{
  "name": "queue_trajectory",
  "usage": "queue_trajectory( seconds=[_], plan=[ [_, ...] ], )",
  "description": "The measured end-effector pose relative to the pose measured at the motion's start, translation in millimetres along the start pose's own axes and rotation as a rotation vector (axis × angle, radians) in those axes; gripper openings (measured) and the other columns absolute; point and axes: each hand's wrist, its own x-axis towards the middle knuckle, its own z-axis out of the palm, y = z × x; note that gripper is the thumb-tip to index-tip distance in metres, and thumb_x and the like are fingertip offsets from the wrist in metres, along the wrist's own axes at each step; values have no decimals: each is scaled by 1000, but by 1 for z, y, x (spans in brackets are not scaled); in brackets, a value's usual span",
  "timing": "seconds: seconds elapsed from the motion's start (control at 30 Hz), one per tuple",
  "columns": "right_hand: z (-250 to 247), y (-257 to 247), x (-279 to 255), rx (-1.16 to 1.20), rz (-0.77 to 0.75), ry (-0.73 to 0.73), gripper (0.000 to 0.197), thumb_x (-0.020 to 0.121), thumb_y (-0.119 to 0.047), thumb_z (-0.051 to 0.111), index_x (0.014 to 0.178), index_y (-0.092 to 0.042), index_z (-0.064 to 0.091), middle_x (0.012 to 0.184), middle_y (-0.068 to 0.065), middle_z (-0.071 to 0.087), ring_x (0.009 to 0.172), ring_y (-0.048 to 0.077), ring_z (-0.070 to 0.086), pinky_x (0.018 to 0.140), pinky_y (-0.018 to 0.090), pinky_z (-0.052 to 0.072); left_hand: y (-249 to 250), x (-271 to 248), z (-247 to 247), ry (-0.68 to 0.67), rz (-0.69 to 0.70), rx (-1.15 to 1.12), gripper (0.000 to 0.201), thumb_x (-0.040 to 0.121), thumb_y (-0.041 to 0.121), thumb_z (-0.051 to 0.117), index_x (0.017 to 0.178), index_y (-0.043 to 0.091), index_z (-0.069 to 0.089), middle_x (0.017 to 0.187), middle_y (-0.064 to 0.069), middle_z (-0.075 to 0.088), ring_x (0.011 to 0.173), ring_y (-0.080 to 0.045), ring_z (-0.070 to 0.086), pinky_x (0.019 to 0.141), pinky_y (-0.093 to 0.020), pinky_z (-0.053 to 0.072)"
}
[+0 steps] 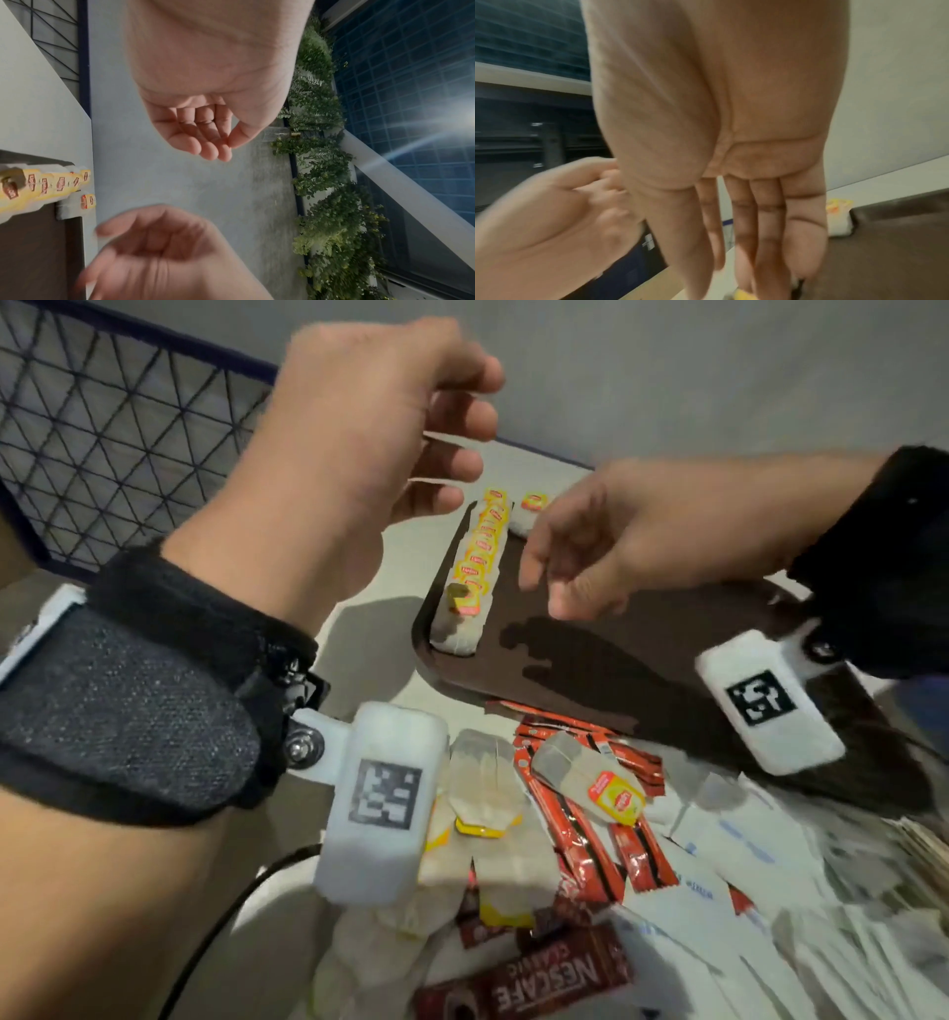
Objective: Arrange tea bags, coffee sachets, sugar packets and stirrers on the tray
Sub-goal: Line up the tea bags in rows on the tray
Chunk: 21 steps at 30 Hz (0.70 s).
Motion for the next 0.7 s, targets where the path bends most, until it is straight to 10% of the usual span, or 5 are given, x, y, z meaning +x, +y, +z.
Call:
queue_trajectory(
  seconds=[0.27,0.7],
  plan=[
    [63,-12,-75,-367,94,-114,33,80,-62,72,105,-43,61,85,-19,66,76,-2,62,63,24,50,4,-12,7,-97,8,22,15,95,23,62,94,14,75,70,6,67,61,-15,58,54,-23,45],
    [88,-14,-83,-214,243,103,27,78,-46,82,82,-33,58,76,-12,64,68,-2,59,50,17,45,9,-14,3,-175,-13,34,15,94,22,64,94,13,76,75,2,71,62,-16,60,55,-25,47]
  ],
)
